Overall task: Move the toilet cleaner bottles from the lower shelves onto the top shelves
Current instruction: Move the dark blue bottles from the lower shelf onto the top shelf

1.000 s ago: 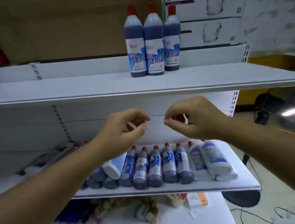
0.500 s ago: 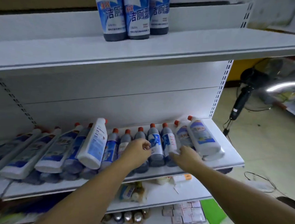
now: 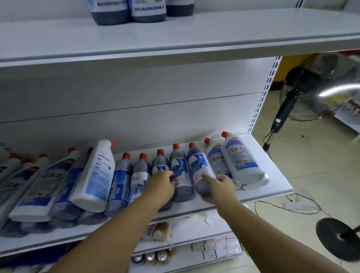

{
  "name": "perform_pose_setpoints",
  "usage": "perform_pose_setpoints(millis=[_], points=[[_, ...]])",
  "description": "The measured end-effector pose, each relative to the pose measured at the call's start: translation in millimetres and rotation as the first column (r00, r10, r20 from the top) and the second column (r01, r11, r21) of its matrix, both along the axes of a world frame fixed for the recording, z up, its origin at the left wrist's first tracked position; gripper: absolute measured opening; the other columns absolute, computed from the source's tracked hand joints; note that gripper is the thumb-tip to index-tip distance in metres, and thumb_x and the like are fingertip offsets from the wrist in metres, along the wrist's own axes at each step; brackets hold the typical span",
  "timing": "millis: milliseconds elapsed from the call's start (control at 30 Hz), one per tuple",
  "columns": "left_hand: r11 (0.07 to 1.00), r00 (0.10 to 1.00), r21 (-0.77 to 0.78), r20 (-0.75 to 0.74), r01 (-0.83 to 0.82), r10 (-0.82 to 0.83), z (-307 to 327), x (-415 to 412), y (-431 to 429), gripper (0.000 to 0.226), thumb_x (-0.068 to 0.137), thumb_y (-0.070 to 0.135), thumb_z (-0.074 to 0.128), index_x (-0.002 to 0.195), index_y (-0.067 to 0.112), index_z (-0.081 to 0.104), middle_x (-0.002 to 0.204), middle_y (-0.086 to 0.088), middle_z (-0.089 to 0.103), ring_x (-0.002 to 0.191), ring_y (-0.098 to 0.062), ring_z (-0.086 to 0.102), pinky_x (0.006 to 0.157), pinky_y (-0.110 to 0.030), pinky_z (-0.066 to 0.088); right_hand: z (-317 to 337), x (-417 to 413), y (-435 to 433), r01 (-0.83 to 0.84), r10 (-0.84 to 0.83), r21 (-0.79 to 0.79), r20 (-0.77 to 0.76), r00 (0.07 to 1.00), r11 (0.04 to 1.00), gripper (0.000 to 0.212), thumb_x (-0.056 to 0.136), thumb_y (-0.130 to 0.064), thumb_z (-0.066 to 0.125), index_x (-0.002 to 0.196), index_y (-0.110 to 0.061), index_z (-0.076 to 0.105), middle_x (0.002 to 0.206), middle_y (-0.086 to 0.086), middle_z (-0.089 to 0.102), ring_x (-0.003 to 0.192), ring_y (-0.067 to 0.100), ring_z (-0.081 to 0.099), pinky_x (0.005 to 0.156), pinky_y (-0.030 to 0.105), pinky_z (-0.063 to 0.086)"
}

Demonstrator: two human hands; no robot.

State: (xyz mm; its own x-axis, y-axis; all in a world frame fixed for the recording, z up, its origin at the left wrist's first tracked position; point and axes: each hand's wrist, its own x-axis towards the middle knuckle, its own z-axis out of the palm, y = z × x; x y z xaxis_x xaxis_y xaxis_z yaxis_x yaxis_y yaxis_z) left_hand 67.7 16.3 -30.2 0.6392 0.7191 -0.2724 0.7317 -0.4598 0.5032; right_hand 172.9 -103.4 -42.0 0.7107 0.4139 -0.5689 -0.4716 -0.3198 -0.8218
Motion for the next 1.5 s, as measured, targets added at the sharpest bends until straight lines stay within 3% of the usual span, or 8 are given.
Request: perform_pose_setpoints(millis=[133, 267, 400, 567, 800, 1100, 1300, 1500], points=[[0.998, 0.985, 0.045, -0.163, -0.049, 0.056, 1.2, 22.9, 0.5, 0.037, 0.092, 0.036, 0.05, 0.115, 0.009, 0.059, 0.114, -0.013, 0.064, 0.104, -0.029, 0.061, 0.085, -0.036, 0.047, 12.1, 3.5, -19.8, 0.192, -0.057, 0.361, -0.352, 0.934, 0.913, 0.017, 0.086, -0.014, 0.064, 0.099, -0.01, 0.054, 0.103, 0.016, 0.063, 0.093, 0.033, 0.065, 0.068, 0.044, 0.06], [0.987, 0.939, -0.159, -0.338, 0.004, -0.058, 9.1, 39.0, -8.1, 0.06, 0.074, 0.049, 0.052, 0.126, 0.019, 0.042, 0.131, -0.016, 0.045, 0.121, -0.032, 0.044, 0.106, -0.039, 0.034, 14.5, 15.4, -41.2, 0.171, 0.101, 0.538, -0.439, 0.893, 0.825, 0.035, 0.078, -0.019, 0.064, 0.109, -0.006, 0.055, 0.099, 0.019, 0.07, 0.092, 0.033, 0.069, 0.072, 0.045, 0.06], [0.963, 0.993, -0.256, -0.099, -0.083, 0.059, -16.8, 63.6, -5.6, 0.065, 0.066, 0.053, 0.057, 0.119, 0.015, 0.053, 0.112, -0.014, 0.065, 0.097, -0.033, 0.061, 0.089, -0.041, 0.051, 3.8, 26.9, -60.0, 0.07, 0.177, 0.566, -0.37, 0.912, 0.822, 0.063, 0.063, -0.024, 0.08, 0.116, -0.003, 0.053, 0.097, 0.019, 0.072, 0.087, 0.031, 0.072, 0.066, 0.042, 0.06], [0.758, 0.973, -0.61, -0.13, -0.231, 0.192, -4.8, 61.4, -22.2, 0.051, 0.078, 0.046, 0.066, 0.11, 0.008, 0.056, 0.104, -0.016, 0.067, 0.082, -0.03, 0.062, 0.064, -0.036, 0.049, -5.1, 37.0, -83.1, -0.104, 0.283, 0.525, -0.272, 0.92, 0.844, 0.098, 0.042, -0.03, 0.094, 0.127, -0.008, 0.051, 0.12, 0.021, 0.062, 0.103, 0.032, 0.065, 0.072, 0.039, 0.059], [0.603, 0.958, -0.797, 0.148, -0.031, 0.244, 12.0, 20.5, -50.8, 0.05, 0.074, 0.02, 0.077, 0.118, 0.015, 0.052, 0.106, -0.007, 0.07, 0.091, -0.025, 0.07, 0.073, -0.037, 0.059, 12.5, 46.3, -118.4, -0.246, 0.365, 0.465, -0.184, 0.912, 0.85, 0.103, 0.044, -0.024, 0.094, 0.133, -0.01, 0.046, 0.127, 0.021, 0.059, 0.109, 0.034, 0.063, 0.081, 0.041, 0.056], [0.798, 0.92, -0.58, 0.382, 0.164, 0.089, 92.6, -35.8, -111.9, 0.043, 0.071, 0.013, 0.078, 0.103, 0.026, 0.051, 0.1, 0.003, 0.067, 0.088, -0.016, 0.068, 0.07, -0.029, 0.058, 63.2, 29.5, -174.1, -0.474, 0.565, 0.583, 0.029, 0.824, 0.66, 0.104, 0.05, -0.012, 0.091, 0.14, -0.017, 0.039, 0.131, 0.026, 0.055, 0.11, 0.036, 0.059, 0.094, 0.047, 0.049], [0.882, 0.877, -0.424, 0.48, 0.204, 0.028, 151.1, -64.4, -139.7, 0.055, 0.071, 0.009, 0.077, 0.116, 0.021, 0.048, 0.108, 0.0, 0.066, 0.097, -0.02, 0.066, 0.084, -0.038, 0.057, 116.0, 15.6, -196.6, -0.55, 0.619, 0.644, 0.147, 0.771, 0.532, 0.102, 0.049, -0.005, 0.09, 0.137, -0.018, 0.04, 0.123, 0.023, 0.061, 0.105, 0.035, 0.064, 0.08, 0.038, 0.057], [0.919, 0.817, -0.312, 0.577, 0.239, -0.017, 204.5, -92.5, -157.4, 0.06, 0.062, 0.012, 0.08, 0.112, 0.025, 0.049, 0.107, -0.001, 0.066, 0.096, -0.02, 0.067, 0.086, -0.039, 0.056, 161.8, 5.3, -206.0, -0.602, 0.6, 0.605, 0.243, 0.762, 0.521, 0.107, 0.044, -0.009, 0.092, 0.136, -0.02, 0.039, 0.123, 0.022, 0.062, 0.112, 0.039, 0.06, 0.083, 0.04, 0.056]])
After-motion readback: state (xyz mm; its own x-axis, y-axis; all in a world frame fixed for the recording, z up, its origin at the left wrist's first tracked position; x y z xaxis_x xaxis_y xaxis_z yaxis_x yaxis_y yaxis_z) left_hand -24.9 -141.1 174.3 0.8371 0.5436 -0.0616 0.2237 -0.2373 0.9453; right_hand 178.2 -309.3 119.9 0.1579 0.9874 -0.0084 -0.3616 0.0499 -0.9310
